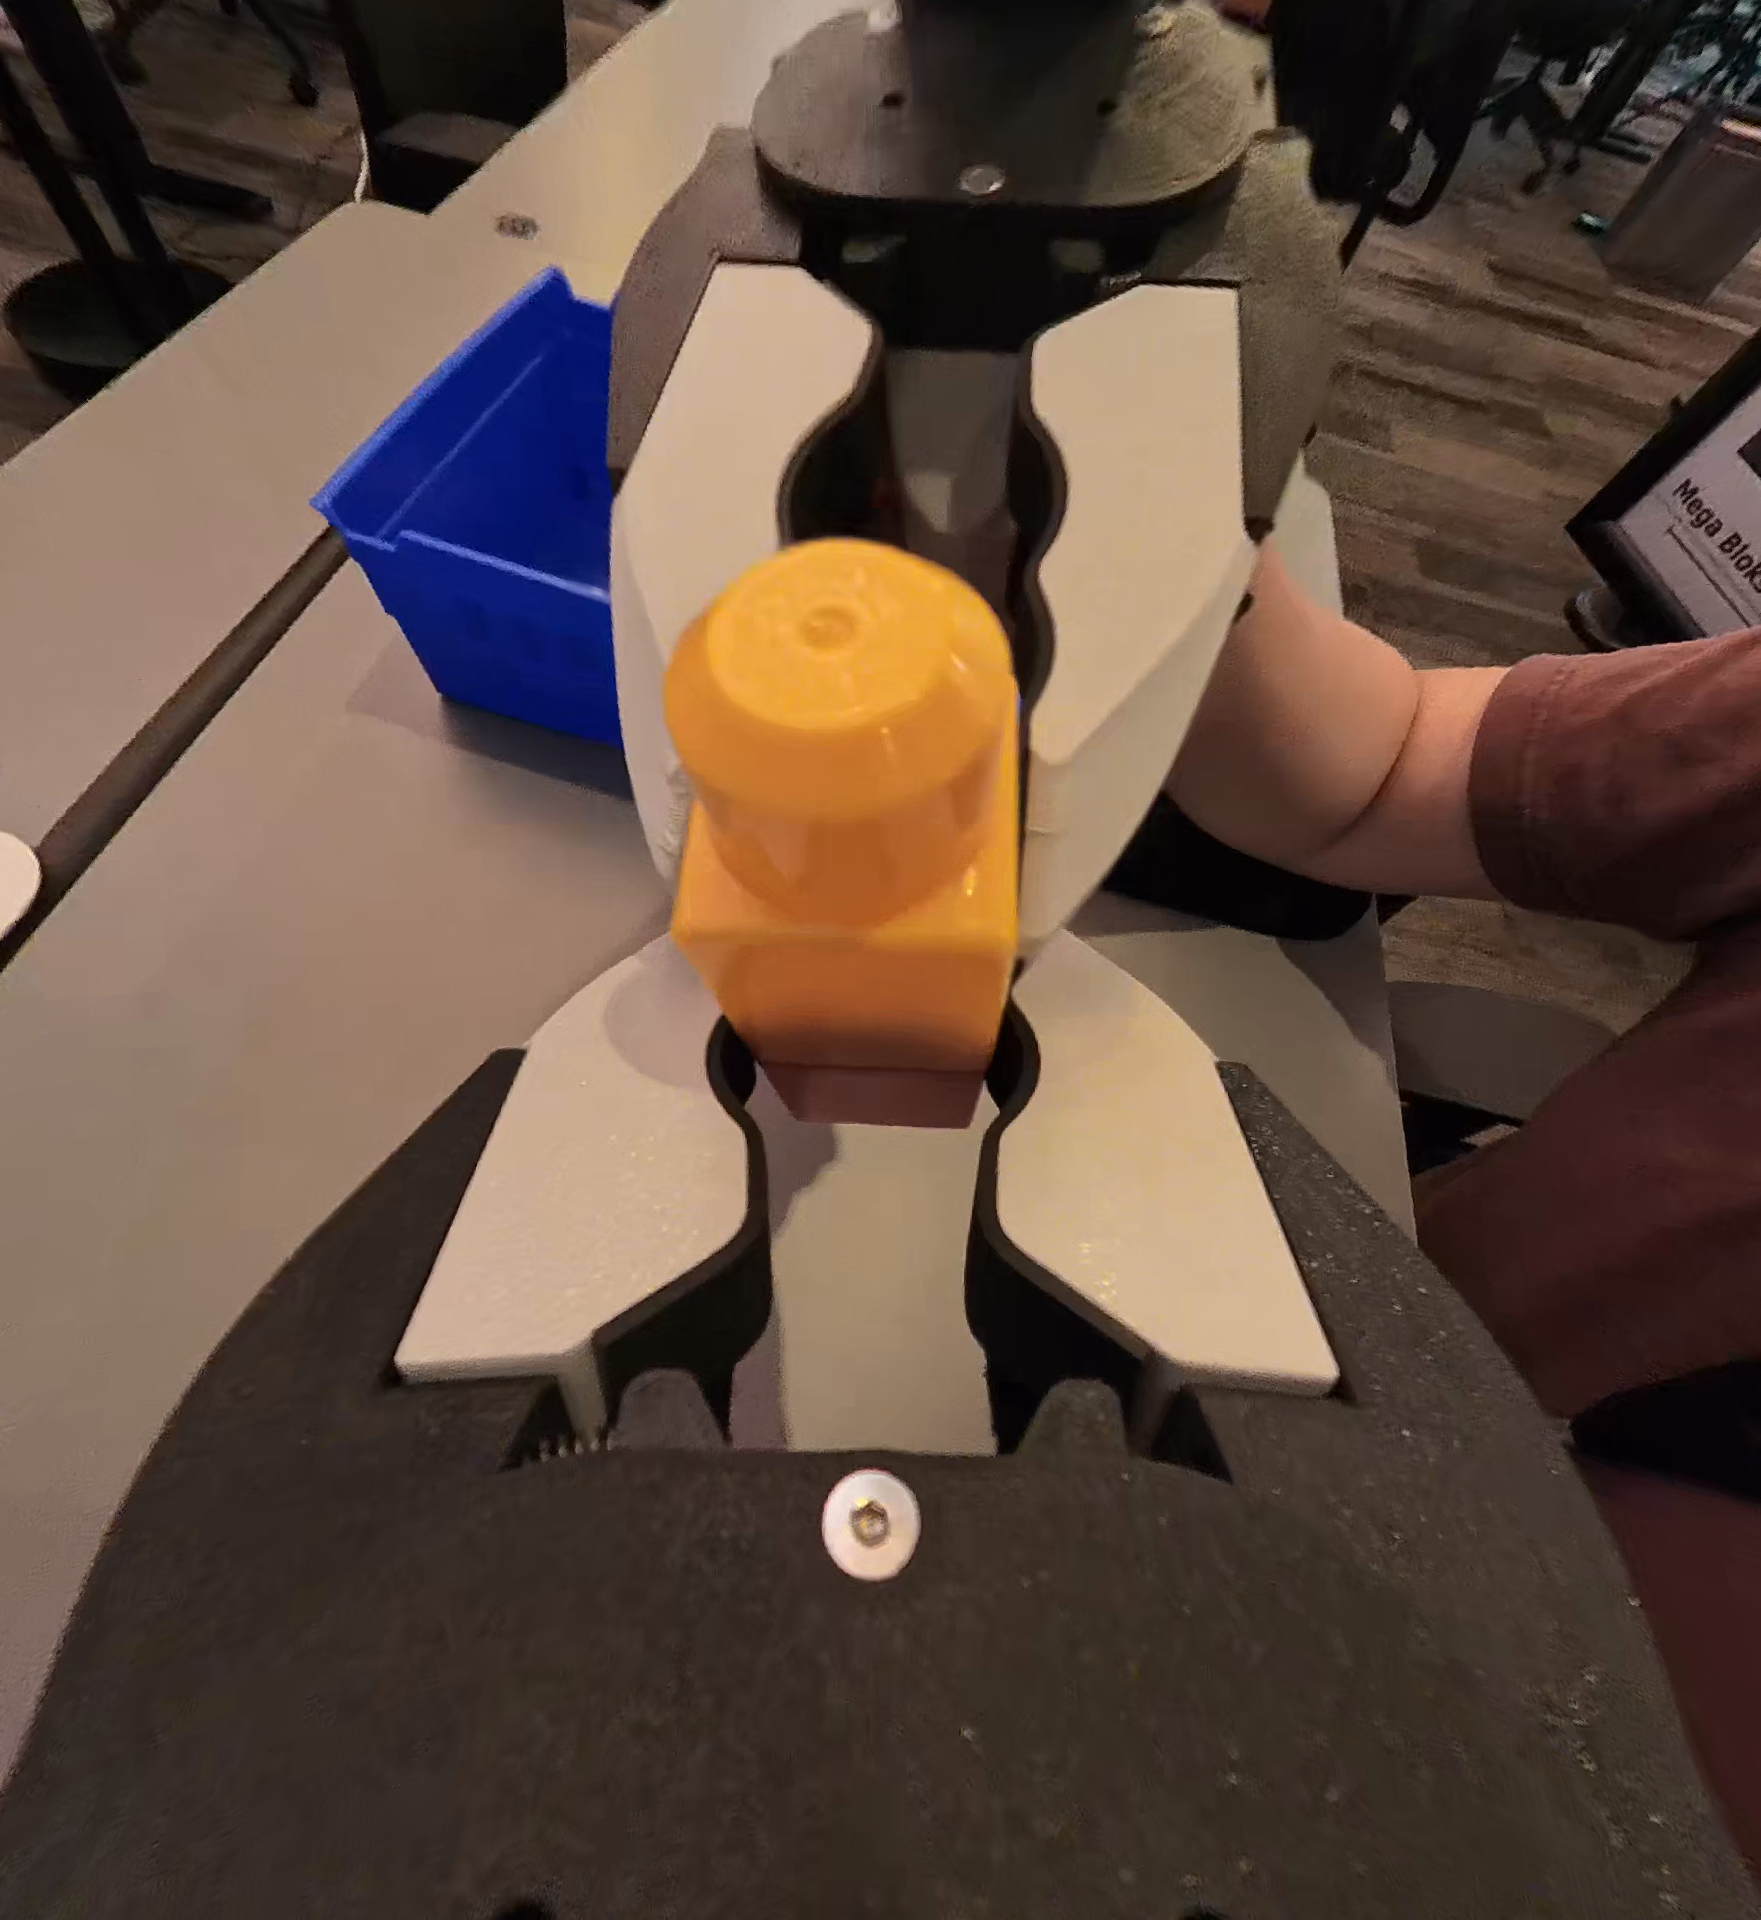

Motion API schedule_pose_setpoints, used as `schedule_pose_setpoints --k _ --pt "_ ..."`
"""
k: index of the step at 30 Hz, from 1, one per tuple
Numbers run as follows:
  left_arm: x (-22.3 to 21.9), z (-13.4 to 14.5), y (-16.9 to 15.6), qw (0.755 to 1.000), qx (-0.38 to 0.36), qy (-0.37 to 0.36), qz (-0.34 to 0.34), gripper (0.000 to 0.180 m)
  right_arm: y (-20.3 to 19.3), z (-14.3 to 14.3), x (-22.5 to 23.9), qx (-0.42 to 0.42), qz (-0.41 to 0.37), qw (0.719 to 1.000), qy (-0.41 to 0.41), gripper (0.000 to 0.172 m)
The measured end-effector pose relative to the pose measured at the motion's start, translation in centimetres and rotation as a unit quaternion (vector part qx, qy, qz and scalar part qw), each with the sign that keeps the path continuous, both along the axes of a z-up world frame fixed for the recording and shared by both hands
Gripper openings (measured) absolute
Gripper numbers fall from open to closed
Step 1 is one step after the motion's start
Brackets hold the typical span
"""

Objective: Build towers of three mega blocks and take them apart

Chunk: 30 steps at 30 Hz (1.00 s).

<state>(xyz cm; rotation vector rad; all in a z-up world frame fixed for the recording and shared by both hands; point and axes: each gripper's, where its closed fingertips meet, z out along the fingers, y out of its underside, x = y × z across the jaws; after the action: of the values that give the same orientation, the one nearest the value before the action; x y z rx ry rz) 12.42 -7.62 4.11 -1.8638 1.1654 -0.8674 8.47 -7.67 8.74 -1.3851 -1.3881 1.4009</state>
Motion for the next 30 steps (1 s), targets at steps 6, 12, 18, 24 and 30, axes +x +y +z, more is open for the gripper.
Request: schedule_pose_setpoints --k 6,12,18,24,30 --pt "1.2 0.9 0.7 0.998 0.008 -0.061 0.003 0.054 1.0 1.8 1.1 -0.035 -0.01 0.998 0.056 0.035" --pt "1.6 1.3 1.2 0.994 -0.014 -0.107 0.003 0.04 1.8 2.4 1.2 -0.04 -0.028 0.995 0.083 0.035" --pt "2.9 -1.1 0.2 0.995 -0.061 -0.068 -0.026 0.041 9.6 3.3 9.8 -0.01 -0.211 0.976 0.053 0.035" --pt "1.6 1.2 0.2 0.992 -0.056 -0.11 -0.014 0.04 15.4 -11.2 23.3 -0.121 -0.366 0.867 -0.315 0.035" --pt "1.4 0.3 0.6 0.995 -0.054 -0.083 -0.007 0.041 18.4 -21.0 24.6 -0.124 -0.378 0.767 -0.504 0.036"
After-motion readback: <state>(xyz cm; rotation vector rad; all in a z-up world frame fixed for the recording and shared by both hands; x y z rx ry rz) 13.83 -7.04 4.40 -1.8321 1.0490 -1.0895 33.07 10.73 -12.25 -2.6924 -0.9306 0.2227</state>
